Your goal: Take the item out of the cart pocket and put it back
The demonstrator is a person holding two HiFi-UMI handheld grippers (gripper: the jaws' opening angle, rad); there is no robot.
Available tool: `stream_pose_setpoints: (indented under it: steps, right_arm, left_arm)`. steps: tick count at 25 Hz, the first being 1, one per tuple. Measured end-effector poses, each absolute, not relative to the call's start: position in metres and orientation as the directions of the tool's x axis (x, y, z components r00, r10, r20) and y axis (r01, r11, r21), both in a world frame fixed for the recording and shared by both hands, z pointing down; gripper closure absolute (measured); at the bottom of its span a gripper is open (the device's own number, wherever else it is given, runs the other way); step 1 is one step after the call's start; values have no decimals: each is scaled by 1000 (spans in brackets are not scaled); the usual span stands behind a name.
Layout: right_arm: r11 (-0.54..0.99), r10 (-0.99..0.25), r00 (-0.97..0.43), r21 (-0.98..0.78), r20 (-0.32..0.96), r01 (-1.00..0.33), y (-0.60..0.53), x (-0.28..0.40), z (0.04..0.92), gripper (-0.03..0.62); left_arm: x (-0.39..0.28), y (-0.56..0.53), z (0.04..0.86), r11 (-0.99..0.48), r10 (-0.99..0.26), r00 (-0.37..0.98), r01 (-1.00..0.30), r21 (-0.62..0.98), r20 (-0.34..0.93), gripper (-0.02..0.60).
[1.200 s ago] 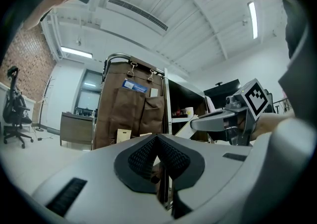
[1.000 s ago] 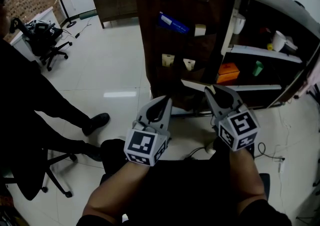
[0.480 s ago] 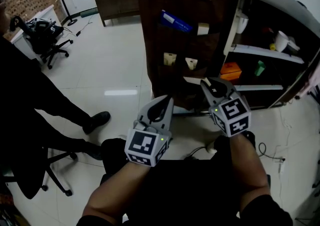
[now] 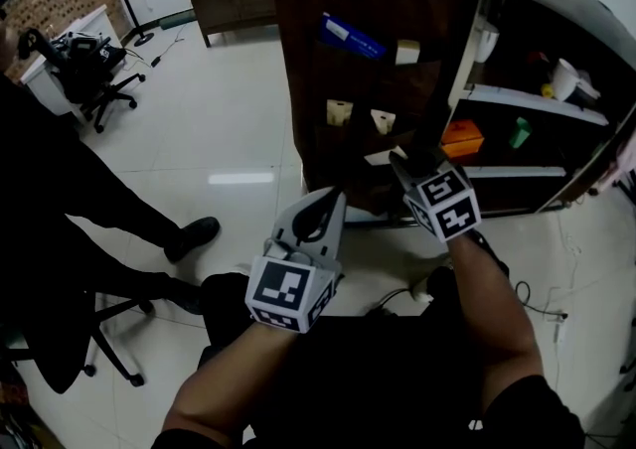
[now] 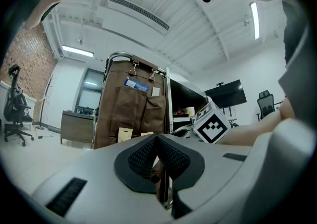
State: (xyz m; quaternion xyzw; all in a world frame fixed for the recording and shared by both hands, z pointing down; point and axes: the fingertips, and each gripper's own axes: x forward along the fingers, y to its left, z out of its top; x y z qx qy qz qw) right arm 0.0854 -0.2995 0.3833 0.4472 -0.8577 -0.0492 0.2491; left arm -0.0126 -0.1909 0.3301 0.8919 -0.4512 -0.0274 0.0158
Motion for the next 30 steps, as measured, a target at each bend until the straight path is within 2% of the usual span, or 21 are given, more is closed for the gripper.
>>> stream_pose_setpoints:
  steps: [30]
  right_arm:
    - [639,-678,-385,244,626,-729,-373,79,530,520]
  left_arm:
    - [-14,-194,335,-589,-807,591,-803,95,-11,581]
